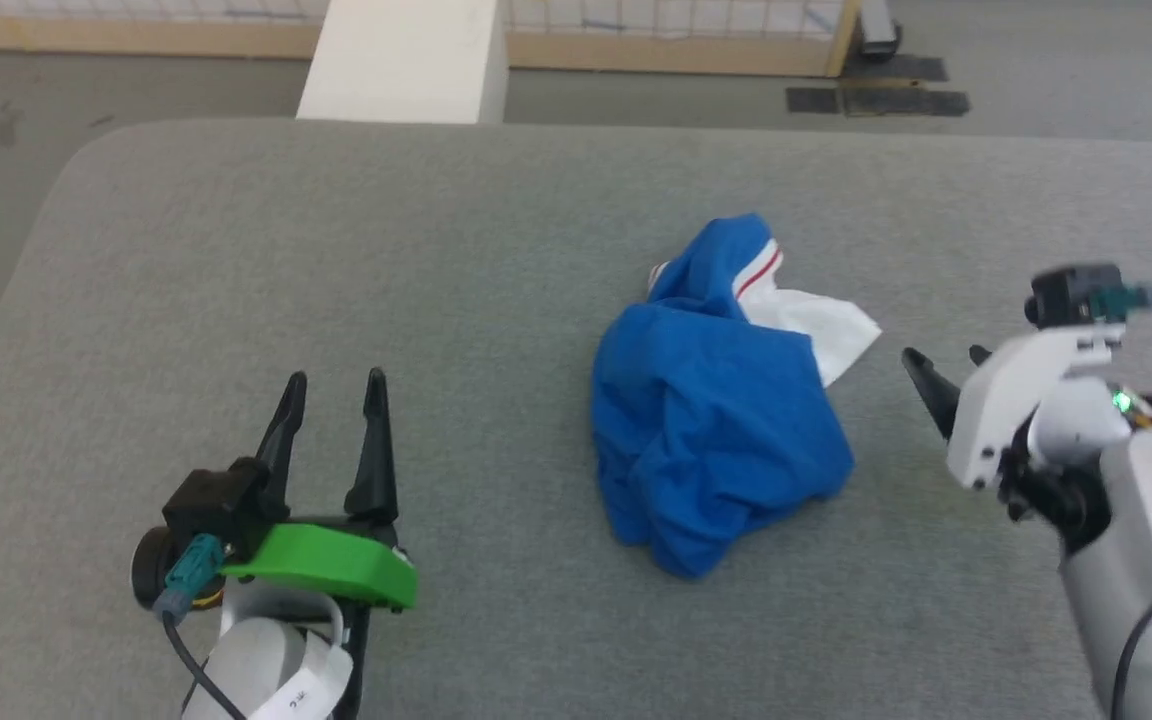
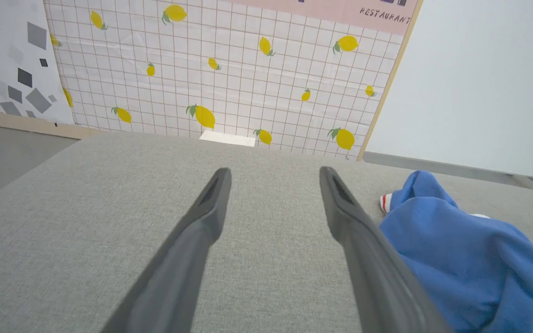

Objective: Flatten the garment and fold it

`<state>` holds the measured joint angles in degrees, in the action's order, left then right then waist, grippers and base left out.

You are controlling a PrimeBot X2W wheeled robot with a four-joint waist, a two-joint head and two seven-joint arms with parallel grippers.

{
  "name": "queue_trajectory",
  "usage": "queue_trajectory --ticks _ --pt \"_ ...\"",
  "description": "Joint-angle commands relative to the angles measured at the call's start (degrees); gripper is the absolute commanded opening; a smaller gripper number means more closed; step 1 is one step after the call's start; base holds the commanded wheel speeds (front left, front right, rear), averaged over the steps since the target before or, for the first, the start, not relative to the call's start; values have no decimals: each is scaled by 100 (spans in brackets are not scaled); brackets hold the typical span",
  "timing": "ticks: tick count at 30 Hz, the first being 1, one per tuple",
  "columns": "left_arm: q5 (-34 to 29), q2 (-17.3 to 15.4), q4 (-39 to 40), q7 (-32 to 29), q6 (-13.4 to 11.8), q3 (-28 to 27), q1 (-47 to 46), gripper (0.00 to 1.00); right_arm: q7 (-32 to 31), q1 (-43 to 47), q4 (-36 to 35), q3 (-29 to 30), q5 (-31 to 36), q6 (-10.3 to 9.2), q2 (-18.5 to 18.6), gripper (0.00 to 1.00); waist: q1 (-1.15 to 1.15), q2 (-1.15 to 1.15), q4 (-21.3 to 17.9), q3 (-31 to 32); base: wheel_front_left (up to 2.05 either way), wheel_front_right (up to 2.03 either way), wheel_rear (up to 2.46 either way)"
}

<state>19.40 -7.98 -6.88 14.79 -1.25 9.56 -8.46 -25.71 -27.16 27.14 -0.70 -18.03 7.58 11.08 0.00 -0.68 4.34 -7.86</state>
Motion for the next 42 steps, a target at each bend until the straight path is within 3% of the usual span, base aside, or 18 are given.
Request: queue_trajectory --ticks 1,8,14,21,22,23,24,31,35,42 --pt "-67 68 39 20 53 -20 -108 100 -265 -240 187 -109 -164 -9 108 100 0 68 274 -214 0 0 0" --pt "-228 297 238 20 218 -94 -217 100 -1441 -1138 973 -684 -776 -9 572 100 0 68 732 -541 0 0 0" --pt "-288 423 283 20 325 -140 -258 100 -1893 -1547 1567 -1025 -1047 -9 747 100 0 68 1027 -774 0 0 0" --pt "-303 488 248 20 385 -181 -313 100 -2288 -1433 2250 -1311 -1416 -9 752 100 0 68 1197 -889 0 0 0" --pt "-304 493 244 20 387 -188 -313 100 -2346 -1375 2332 -1360 -1466 -9 731 80 0 68 1206 -887 0 0 0" --pt "-305 496 240 20 388 -194 -310 100 -2391 -1334 2378 -1406 -1504 -9 717 46 0 68 1209 -884 0 0 0" --pt "-303 500 236 20 389 -202 -303 100 -2411 -1293 2402 -1450 -1572 -9 699 0 0 68 1209 -879 0 0 0" --pt "-329 508 151 20 378 -256 -240 100 -1715 -1439 1977 -1933 -1662 -9 840 0 0 68 1058 -670 0 0 0" --pt "-384 509 74 20 384 -286 -161 100 -1187 -1672 1630 -2316 -1568 -9 1090 0 0 68 906 -372 0 0 0" --pt "-486 509 6 21 405 -384 71 100 -853 -1813 1016 -2656 -1599 -9 1617 0 0 68 563 111 0 0 0"
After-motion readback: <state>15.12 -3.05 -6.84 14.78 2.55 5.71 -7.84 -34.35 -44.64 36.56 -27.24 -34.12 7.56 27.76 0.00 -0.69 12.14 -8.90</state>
